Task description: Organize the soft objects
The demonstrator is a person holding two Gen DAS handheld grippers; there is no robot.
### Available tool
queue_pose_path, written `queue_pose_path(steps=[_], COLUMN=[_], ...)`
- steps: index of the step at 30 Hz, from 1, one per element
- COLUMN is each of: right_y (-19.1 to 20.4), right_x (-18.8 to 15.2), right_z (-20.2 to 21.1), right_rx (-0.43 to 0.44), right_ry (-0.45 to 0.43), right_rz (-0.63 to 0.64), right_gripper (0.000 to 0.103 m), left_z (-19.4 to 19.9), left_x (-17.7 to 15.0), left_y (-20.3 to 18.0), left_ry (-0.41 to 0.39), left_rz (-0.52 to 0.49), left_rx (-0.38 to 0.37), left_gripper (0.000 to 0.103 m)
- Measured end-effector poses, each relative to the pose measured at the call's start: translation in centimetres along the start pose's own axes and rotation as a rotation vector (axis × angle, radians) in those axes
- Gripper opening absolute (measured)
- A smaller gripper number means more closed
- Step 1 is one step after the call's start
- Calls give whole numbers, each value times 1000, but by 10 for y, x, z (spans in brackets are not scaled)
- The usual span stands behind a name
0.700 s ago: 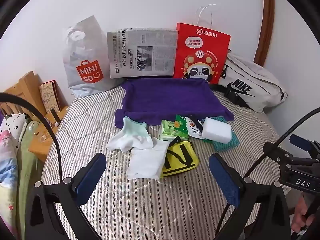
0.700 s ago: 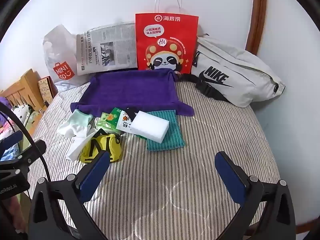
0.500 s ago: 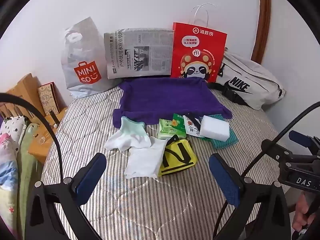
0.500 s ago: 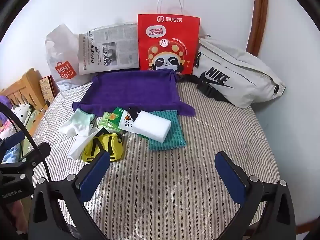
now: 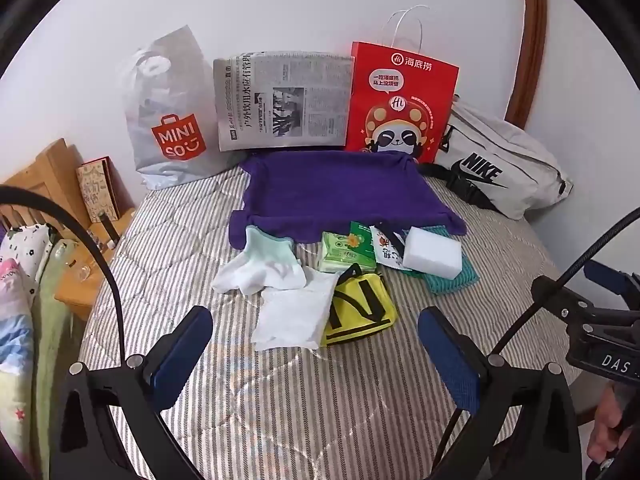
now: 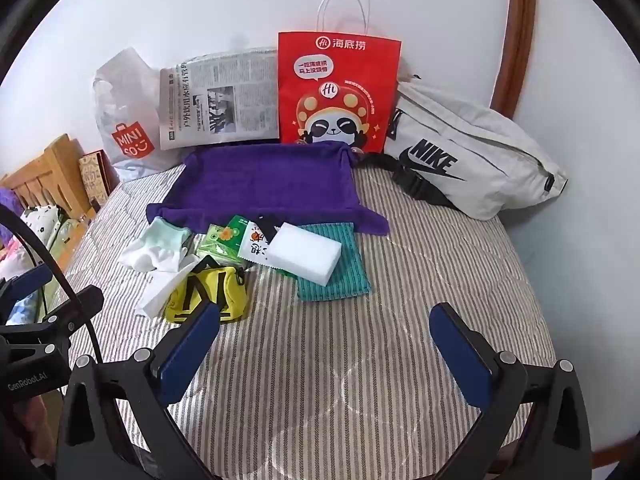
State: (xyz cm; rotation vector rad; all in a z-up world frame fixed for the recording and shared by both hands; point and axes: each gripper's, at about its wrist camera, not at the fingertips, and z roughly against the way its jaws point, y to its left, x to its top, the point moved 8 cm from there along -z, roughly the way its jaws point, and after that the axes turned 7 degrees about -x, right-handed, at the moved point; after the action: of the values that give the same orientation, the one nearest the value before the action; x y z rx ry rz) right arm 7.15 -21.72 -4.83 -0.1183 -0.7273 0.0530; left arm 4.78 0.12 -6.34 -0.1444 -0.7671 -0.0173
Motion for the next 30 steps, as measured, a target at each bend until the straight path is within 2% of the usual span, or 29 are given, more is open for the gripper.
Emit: queue_pose_path(steps=[30], right_y=[-1], right_x=[-1], right_z=[2], right_rx=[-2], right_ry=[1], right_rz=[-7], right_gripper=[103], left_z=[-1], left_x=[-3], left_y=[3], left_ry=[4], left_rz=[-14], left_rx=[19], left_gripper=[103])
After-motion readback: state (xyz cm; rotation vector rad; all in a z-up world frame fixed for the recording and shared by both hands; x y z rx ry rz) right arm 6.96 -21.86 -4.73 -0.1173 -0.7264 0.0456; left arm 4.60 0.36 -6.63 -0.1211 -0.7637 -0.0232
